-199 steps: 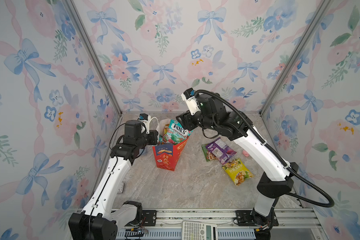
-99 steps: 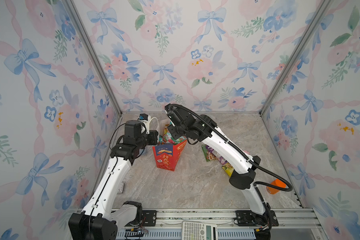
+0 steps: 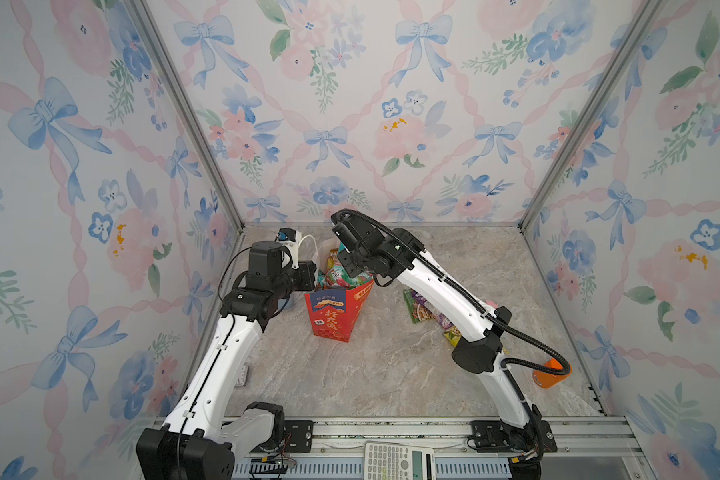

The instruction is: Place the snacks into the paper bag

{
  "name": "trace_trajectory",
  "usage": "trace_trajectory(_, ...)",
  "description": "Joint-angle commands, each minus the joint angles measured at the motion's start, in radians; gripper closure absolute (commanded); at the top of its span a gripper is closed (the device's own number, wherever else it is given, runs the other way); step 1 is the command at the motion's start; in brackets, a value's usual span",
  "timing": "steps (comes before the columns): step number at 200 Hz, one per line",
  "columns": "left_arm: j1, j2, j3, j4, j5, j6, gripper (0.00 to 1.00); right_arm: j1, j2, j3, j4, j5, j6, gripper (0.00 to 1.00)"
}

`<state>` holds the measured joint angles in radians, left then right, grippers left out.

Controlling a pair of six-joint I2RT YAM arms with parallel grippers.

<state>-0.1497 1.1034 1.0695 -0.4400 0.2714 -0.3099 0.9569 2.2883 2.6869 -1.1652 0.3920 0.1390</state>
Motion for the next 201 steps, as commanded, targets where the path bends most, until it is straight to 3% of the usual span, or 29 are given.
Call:
trace_trajectory(1, 0.007, -0.039, -0.002, 0.062, 0.025, 0.022, 1.00, -0.004, 0.042, 0.001, 0.003, -0.096, 0.007, 0.61)
trace_trajectory(63, 0.006, -0.033, 0.005, 0.063, 0.025, 0.026, 1.00, -0.003, 0.085, -0.011, 0.059, -0.298, 0.048, 0.67)
trace_trajectory(87, 0.007, -0.034, 0.004, 0.063, 0.023, 0.026, 1.00, -0.001, 0.103, -0.010, 0.079, -0.320, 0.066, 0.66)
trace_trajectory(111, 0.007, -0.037, 0.002, 0.063, 0.024, 0.026, 1.00, -0.012, 0.112, -0.007, 0.078, -0.315, 0.084, 0.60)
trace_trajectory(142, 0.007, -0.037, 0.000, 0.063, 0.022, 0.026, 1.00, -0.017, 0.063, 0.027, 0.094, -0.326, 0.072, 0.45)
trace_trajectory(170, 0.007, -0.037, 0.000, 0.064, 0.022, 0.026, 1.00, -0.017, -0.050, 0.006, 0.146, -0.349, 0.071, 0.38)
trace_trajectory(201, 0.007, -0.037, 0.001, 0.063, 0.019, 0.028, 1.00, -0.016, -0.209, -0.129, 0.233, -0.371, 0.074, 0.34)
